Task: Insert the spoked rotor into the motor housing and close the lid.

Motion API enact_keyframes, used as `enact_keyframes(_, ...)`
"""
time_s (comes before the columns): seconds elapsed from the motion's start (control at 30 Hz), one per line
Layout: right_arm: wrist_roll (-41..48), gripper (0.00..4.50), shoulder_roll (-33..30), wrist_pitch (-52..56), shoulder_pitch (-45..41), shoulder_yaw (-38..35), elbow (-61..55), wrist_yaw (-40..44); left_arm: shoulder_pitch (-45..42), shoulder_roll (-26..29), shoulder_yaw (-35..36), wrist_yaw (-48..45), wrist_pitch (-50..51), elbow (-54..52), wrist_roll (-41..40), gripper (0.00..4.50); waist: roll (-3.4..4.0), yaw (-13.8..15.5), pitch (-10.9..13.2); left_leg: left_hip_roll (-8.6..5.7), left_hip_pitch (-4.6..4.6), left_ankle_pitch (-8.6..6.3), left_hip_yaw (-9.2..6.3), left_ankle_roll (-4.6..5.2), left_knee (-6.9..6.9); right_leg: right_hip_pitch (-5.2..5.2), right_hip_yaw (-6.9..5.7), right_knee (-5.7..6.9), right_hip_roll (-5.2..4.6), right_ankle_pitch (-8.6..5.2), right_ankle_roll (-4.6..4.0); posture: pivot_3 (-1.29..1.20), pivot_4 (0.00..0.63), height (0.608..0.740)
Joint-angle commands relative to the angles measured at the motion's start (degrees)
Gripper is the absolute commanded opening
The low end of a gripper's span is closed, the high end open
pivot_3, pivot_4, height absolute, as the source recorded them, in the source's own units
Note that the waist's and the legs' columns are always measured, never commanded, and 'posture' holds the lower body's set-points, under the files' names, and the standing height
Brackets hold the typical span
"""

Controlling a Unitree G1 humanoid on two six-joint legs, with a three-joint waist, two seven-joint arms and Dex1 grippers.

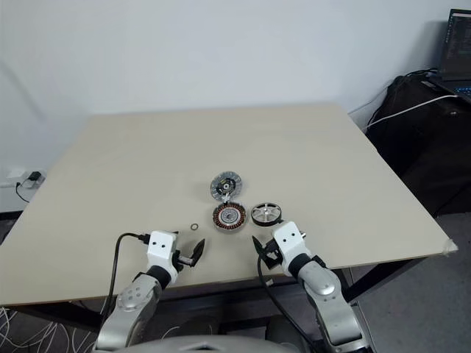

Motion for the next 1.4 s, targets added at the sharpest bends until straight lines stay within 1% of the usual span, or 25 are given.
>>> enact_keyframes(0.03,-0.2,4.47,0.0,-1.6,-0.5,-0.2,-0.6,0.0,-0.9,0.0,0.8,0.1,-1.6,-0.6,-0.1,4.50,0.00,0.0,0.0,0.00,0.00,0.00,0.00,0.00,0.00,0.00,0.00,0.00,0.00,0.00,0.00,0.00,0.000,0.740)
enact_keyframes(0.43,-0.2,4.47,0.1,-2.4,-0.8,-0.2,0.3,0.0,-1.6,-0.7,1.4,0.8,-1.1,-0.5,-0.2,4.50,0.00,0.0,0.0,0.00,0.00,0.00,0.00,0.00,0.00,0.00,0.00,0.00,0.00,0.00,0.00,0.00,0.000,0.740)
enact_keyframes(0.57,-0.3,4.47,0.3,-2.4,-0.8,0.1,0.4,0.0,-4.6,-1.5,2.1,3.3,2.3,0.7,1.2,4.50,-0.02,0.1,0.0,0.00,0.00,0.01,-0.01,0.00,0.00,0.01,-0.01,0.00,0.00,0.01,0.01,0.00,0.000,0.740)
enact_keyframes(0.7,-0.4,4.47,0.6,-2.3,-1.0,0.4,0.3,0.0,-9.8,-2.4,2.7,5.4,6.6,3.0,1.7,4.50,-0.05,0.1,0.0,-0.01,0.01,0.01,-0.02,0.01,0.00,0.01,-0.02,0.00,0.02,0.03,0.06,0.00,0.000,0.740)
enact_keyframes(0.77,-0.5,4.47,0.6,-2.2,-1.0,0.4,0.1,0.0,-12.5,-2.4,1.9,5.7,8.5,4.8,2.3,4.50,-0.05,0.1,0.0,-0.02,0.01,0.03,-0.01,0.05,0.00,0.01,-0.01,0.00,0.02,0.18,0.31,0.00,0.000,0.740)
enact_keyframes(0.87,-0.6,4.47,0.8,-2.2,-0.8,0.3,-0.2,-0.2,-15.3,-2.3,0.3,5.1,9.7,7.6,3.4,4.50,-0.04,0.1,0.0,-0.03,0.01,0.13,-0.02,0.21,-0.01,-0.02,-0.01,0.00,0.03,0.19,0.32,0.00,0.000,0.740)
enact_keyframes(1.1,-0.7,4.47,0.9,-2.0,-0.2,0.0,-1.0,-0.8,-17.9,-3.0,-0.5,4.6,11.8,10.9,3.5,4.50,-0.07,0.0,0.0,-0.02,-0.10,0.13,-0.03,0.20,-0.03,-0.17,0.00,0.01,0.04,0.19,0.30,0.00,0.000,0.740)
enact_keyframes(1.4,-0.7,4.47,1.0,-1.8,-0.4,0.0,-1.2,-0.9,-18.3,-4.0,1.5,5.6,13.8,12.9,2.4,4.50,-0.04,0.1,0.0,-0.02,-0.17,0.13,-0.02,0.20,-0.02,-0.24,0.00,0.02,0.03,0.20,0.29,0.00,0.000,0.740)
